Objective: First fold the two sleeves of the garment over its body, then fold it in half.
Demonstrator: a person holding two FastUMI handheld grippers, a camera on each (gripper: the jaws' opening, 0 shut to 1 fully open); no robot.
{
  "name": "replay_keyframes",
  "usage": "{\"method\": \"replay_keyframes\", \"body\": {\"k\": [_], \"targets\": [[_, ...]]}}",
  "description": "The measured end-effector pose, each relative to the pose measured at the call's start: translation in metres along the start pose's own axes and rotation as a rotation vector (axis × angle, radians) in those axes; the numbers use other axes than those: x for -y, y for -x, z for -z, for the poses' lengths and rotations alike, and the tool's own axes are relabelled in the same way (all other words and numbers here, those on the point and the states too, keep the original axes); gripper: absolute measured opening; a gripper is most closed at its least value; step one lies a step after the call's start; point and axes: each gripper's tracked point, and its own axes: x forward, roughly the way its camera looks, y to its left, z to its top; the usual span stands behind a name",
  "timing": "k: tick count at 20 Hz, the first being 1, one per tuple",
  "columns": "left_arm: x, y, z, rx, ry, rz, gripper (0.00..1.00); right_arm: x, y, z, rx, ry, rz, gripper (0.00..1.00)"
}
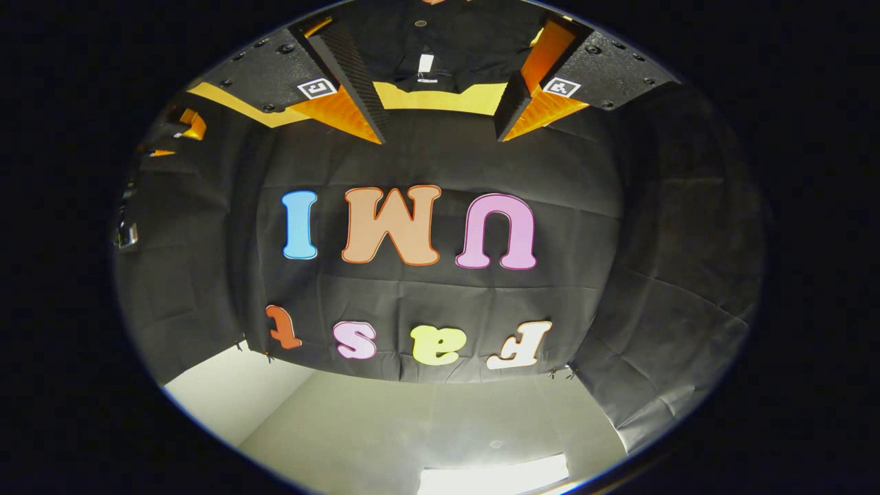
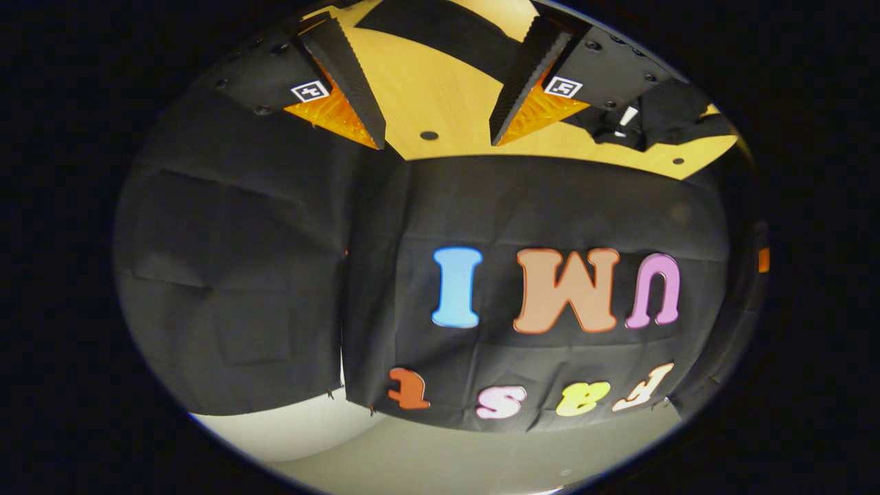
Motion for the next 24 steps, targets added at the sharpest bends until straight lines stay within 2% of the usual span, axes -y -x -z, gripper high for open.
{"method": "replay_keyframes", "body": {"k": [8,12,18,20,21,24], "targets": [[0.031,-0.008,0.01,-0.023,-0.041,-0.019,0.92,0.066,-0.037,0.126,-0.302,0.03,0.069,0.98],[0.051,-0.012,0.015,-0.029,-0.053,-0.018,0.93,0.081,-0.045,0.183,-0.443,0.032,0.073,0.99],[0.077,-0.017,0.022,-0.048,-0.077,-0.022,0.93,0.075,-0.03,0.253,-0.651,-0.056,-0.02,0.99],[0.081,-0.017,0.019,-0.042,-0.077,-0.032,0.92,0.067,-0.022,0.274,-0.742,-0.043,-0.07,0.98],[0.081,-0.017,0.018,-0.038,-0.076,-0.037,0.92,0.067,-0.023,0.27,-0.713,-0.029,-0.08,0.88],[0.082,-0.018,0.02,-0.043,-0.078,-0.043,0.93,0.063,-0.024,0.268,-0.72,-0.026,-0.124,0.4]]}}
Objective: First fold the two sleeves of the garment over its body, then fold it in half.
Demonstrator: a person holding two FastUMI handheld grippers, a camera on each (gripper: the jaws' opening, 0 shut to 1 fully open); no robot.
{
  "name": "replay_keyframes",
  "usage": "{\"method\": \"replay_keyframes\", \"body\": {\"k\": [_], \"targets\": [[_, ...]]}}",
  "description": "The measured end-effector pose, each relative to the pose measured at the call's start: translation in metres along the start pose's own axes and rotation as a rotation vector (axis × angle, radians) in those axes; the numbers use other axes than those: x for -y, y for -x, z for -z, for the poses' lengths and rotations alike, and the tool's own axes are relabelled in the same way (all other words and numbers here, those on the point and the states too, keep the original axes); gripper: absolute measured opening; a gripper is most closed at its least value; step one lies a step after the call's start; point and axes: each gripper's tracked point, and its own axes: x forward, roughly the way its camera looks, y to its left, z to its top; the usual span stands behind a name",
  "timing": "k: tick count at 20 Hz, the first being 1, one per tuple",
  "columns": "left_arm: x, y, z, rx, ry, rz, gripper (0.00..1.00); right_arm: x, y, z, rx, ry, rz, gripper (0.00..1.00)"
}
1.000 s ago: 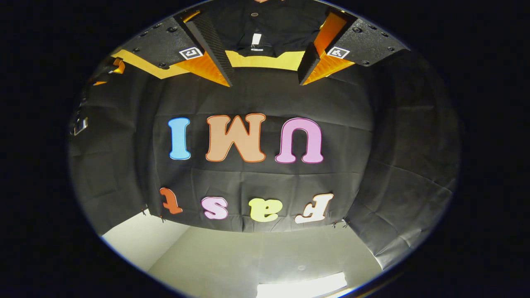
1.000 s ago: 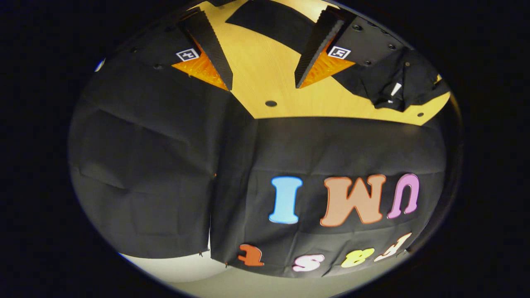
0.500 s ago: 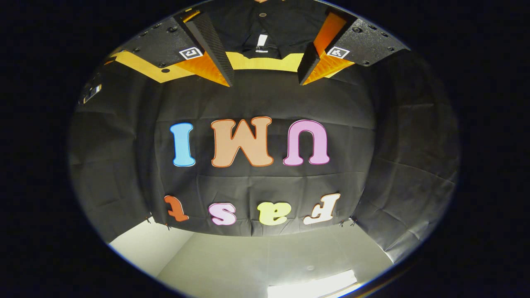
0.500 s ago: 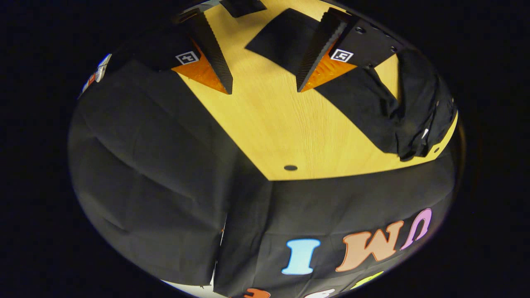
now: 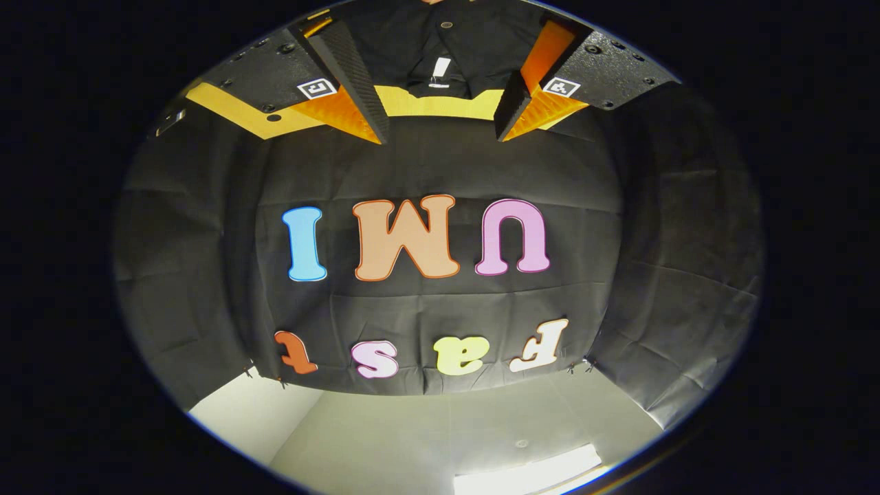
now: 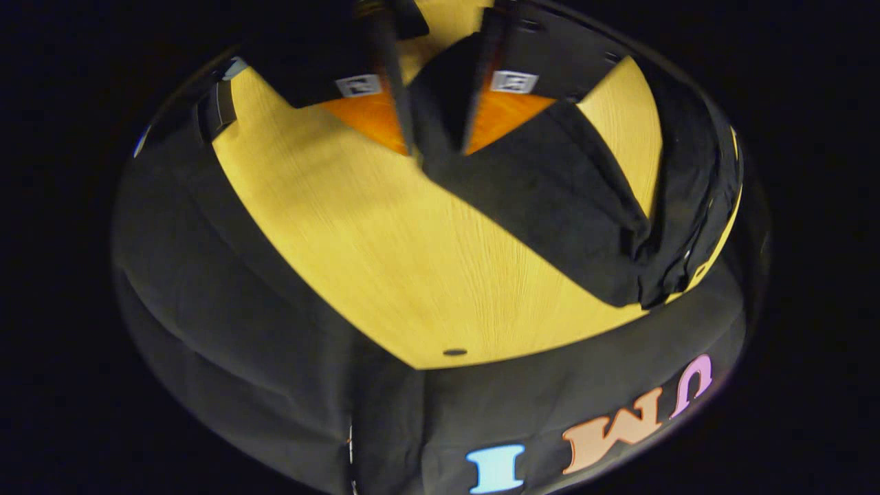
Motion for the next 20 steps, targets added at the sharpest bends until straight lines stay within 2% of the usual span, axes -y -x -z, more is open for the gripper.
{"method": "replay_keyframes", "body": {"k": [2,3,6,10,14,20], "targets": [[-0.004,0.0,-0.001,0.003,0.002,-0.005,0.92,-0.002,0.003,0.0,-0.018,-0.005,0.0,0.08],[-0.008,0.0,0.001,0.005,0.008,-0.005,0.92,-0.007,0.001,0.001,-0.021,-0.024,-0.028,0.03],[-0.022,0.0,0.005,-0.007,0.019,-0.002,0.93,-0.03,0.018,-0.038,0.08,-0.089,-0.083,0.03],[-0.054,0.0,0.006,-0.006,-0.001,-0.009,0.93,-0.081,0.059,-0.095,0.218,-0.082,-0.146,0.03],[-0.09,0.001,0.009,-0.003,0.006,-0.033,0.93,-0.138,0.089,-0.136,0.322,0.003,-0.194,0.03],[-0.156,0.009,0.024,-0.036,0.038,-0.114,0.92,-0.237,0.12,-0.178,0.409,0.102,-0.295,0.02]]}}
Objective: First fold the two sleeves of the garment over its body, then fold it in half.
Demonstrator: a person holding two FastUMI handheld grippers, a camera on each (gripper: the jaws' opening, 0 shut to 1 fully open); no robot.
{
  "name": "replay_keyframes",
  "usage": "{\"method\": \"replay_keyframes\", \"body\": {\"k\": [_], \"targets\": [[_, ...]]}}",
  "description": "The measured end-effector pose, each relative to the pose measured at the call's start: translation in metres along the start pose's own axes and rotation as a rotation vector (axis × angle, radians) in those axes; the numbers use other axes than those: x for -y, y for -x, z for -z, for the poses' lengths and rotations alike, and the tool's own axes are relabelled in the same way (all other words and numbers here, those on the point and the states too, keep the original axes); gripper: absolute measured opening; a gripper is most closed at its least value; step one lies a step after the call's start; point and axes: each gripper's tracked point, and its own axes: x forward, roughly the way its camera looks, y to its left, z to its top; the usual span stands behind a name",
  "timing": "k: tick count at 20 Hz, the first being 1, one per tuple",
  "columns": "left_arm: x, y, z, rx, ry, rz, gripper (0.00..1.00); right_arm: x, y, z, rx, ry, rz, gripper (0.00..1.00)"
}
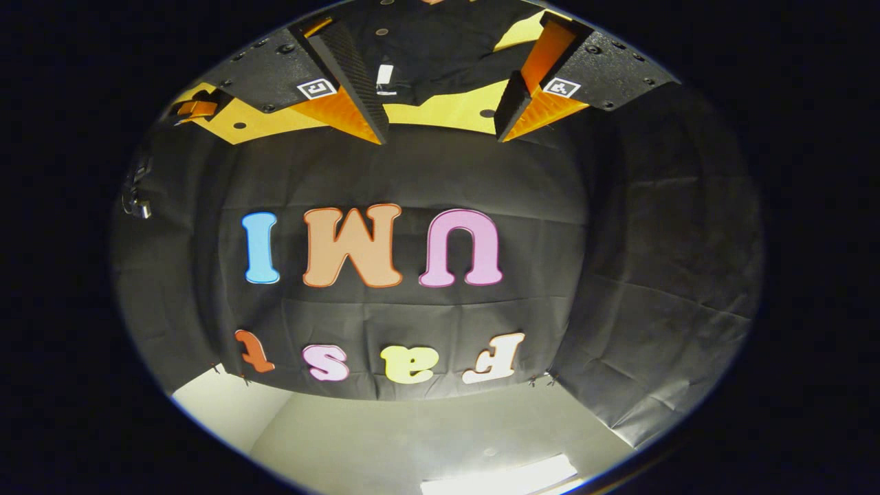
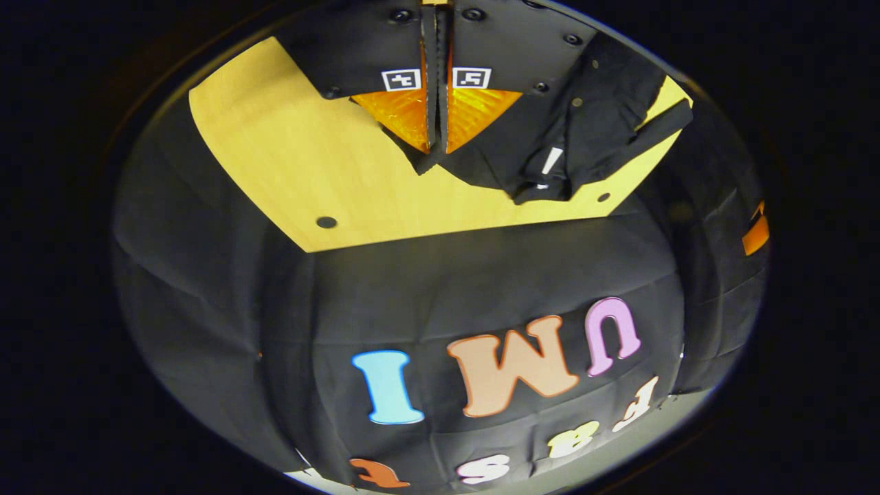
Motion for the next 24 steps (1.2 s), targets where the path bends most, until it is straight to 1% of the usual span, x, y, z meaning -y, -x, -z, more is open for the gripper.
{"method": "replay_keyframes", "body": {"k": [1,2,3,4,8,12,15,19,24], "targets": [[-0.011,0.0,0.003,-0.005,-0.002,-0.014,0.92,-0.017,-0.002,-0.005,0.007,0.013,-0.021,0.02],[-0.022,0.001,0.005,-0.009,-0.006,-0.03,0.93,-0.032,-0.004,-0.01,0.011,0.024,-0.044,0.0],[-0.032,0.003,0.008,-0.013,-0.009,-0.044,0.92,-0.049,-0.007,-0.014,0.017,0.035,-0.067,0.06],[-0.042,0.005,0.01,-0.02,-0.009,-0.058,0.93,-0.065,-0.01,-0.018,0.02,0.047,-0.088,0.02],[-0.08,0.011,0.02,-0.041,-0.001,-0.109,0.92,-0.127,-0.02,-0.029,0.038,0.095,-0.168,0.02],[-0.121,0.018,0.028,-0.052,-0.015,-0.162,0.92,-0.189,-0.03,-0.035,0.054,0.122,-0.242,0.02],[-0.147,0.022,0.036,-0.069,-0.023,-0.191,0.93,-0.233,-0.042,-0.033,0.056,0.147,-0.288,0.02],[-0.18,0.022,0.049,-0.098,-0.029,-0.218,0.93,-0.285,-0.06,-0.025,0.037,0.171,-0.329,0.02],[-0.219,0.023,0.082,-0.164,-0.025,-0.252,0.93,-0.346,-0.077,-0.014,0.033,0.201,-0.394,0.02]]}}
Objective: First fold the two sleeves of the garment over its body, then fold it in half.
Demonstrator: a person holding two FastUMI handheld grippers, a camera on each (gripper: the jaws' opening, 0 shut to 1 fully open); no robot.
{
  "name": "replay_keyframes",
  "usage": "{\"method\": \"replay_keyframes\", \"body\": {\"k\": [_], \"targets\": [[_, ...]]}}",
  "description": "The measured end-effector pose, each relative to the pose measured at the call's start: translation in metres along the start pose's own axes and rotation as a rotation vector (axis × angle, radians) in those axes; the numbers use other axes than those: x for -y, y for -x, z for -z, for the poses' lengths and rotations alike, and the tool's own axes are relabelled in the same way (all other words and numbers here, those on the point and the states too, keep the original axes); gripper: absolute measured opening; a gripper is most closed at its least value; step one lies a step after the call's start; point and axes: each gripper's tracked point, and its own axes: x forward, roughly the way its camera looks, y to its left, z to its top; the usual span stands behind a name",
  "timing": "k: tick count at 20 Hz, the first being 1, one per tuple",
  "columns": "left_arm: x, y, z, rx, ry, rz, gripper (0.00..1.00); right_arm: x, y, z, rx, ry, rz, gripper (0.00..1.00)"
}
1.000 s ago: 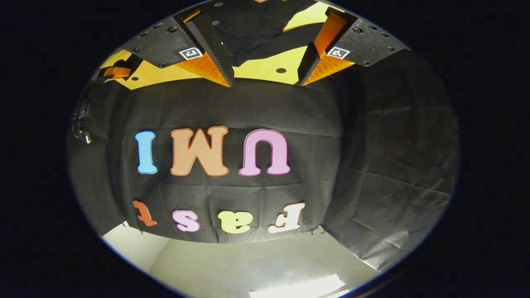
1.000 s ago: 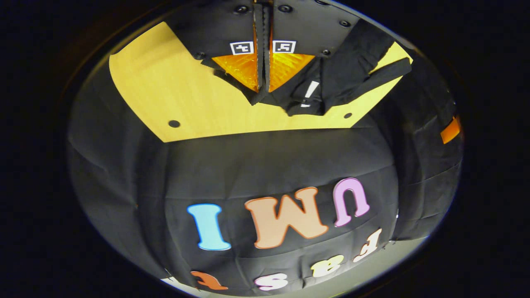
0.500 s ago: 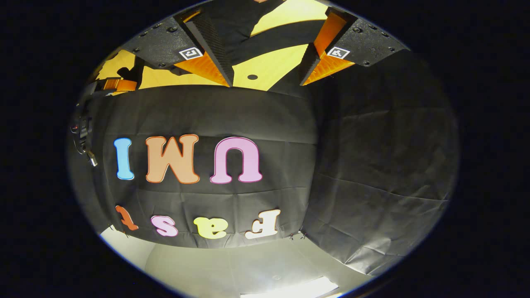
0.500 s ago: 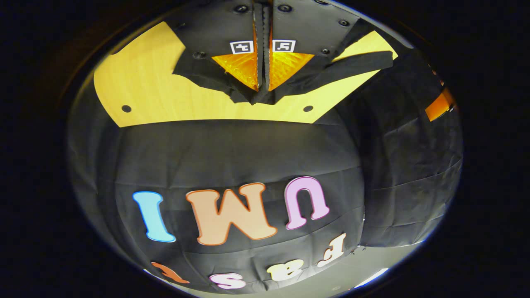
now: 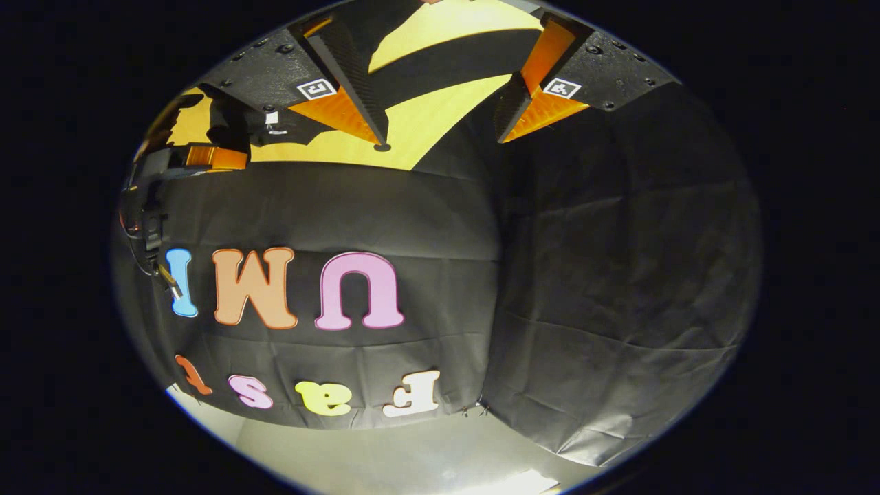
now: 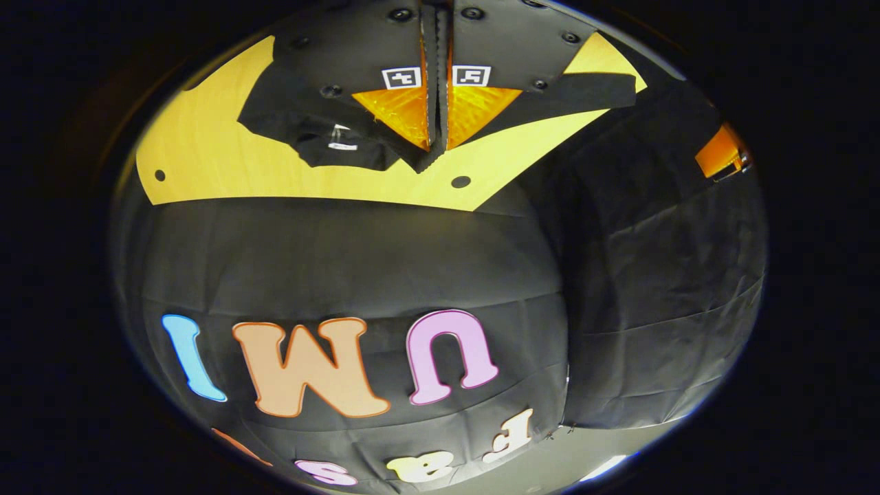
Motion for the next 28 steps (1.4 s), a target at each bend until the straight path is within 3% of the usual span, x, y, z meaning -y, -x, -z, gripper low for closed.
{"method": "replay_keyframes", "body": {"k": [2,5,6,10,11,12,13,17,18,20,21,22,24,25,28], "targets": [[-0.013,-0.008,0.018,-0.038,0.004,-0.015,0.93,-0.021,-0.005,-0.007,0.023,-0.027,-0.041,0.02],[-0.034,-0.018,0.047,-0.099,0.002,-0.045,0.93,-0.02,0.004,-0.034,0.14,-0.02,-0.008,0.92],[-0.04,-0.021,0.054,-0.111,-0.005,-0.051,0.93,-0.017,0.008,-0.039,0.161,-0.017,0.002,0.98],[-0.063,-0.035,0.088,-0.164,-0.048,-0.071,0.93,-0.002,0.023,-0.045,0.164,-0.042,0.056,0.97],[-0.069,-0.039,0.098,-0.184,-0.044,-0.077,0.93,0.003,0.025,-0.044,0.166,-0.04,0.073,0.92],[-0.073,-0.042,0.11,-0.209,-0.036,-0.085,0.94,0.007,0.028,-0.045,0.17,-0.034,0.088,0.97],[-0.079,-0.046,0.125,-0.236,-0.023,-0.094,0.94,0.01,0.033,-0.044,0.171,-0.024,0.104,0.92],[-0.097,-0.06,0.178,-0.348,0.003,-0.128,0.94,0.019,0.045,-0.04,0.16,0.003,0.158,0.92],[-0.102,-0.063,0.19,-0.368,0.001,-0.133,0.94,0.021,0.046,-0.038,0.154,0.006,0.17,0.97],[-0.115,-0.063,0.211,-0.42,0.001,-0.151,0.94,0.022,0.049,-0.035,0.146,0.008,0.188,0.92],[-0.117,-0.062,0.223,-0.451,0.009,-0.153,0.94,0.022,0.051,-0.033,0.143,0.011,0.198,0.97],[-0.118,-0.063,0.234,-0.479,0.018,-0.156,0.94,0.023,0.052,-0.033,0.141,0.015,0.206,0.92],[-0.119,-0.065,0.254,-0.527,0.032,-0.158,0.94,0.023,0.055,-0.03,0.136,0.02,0.219,0.92],[-0.123,-0.064,0.262,-0.543,0.037,-0.164,0.95,0.022,0.057,-0.028,0.135,0.024,0.223,0.97],[-0.133,-0.06,0.281,-0.577,0.049,-0.184,0.94,0.022,0.06,-0.03,0.141,0.037,0.239,0.93]]}}
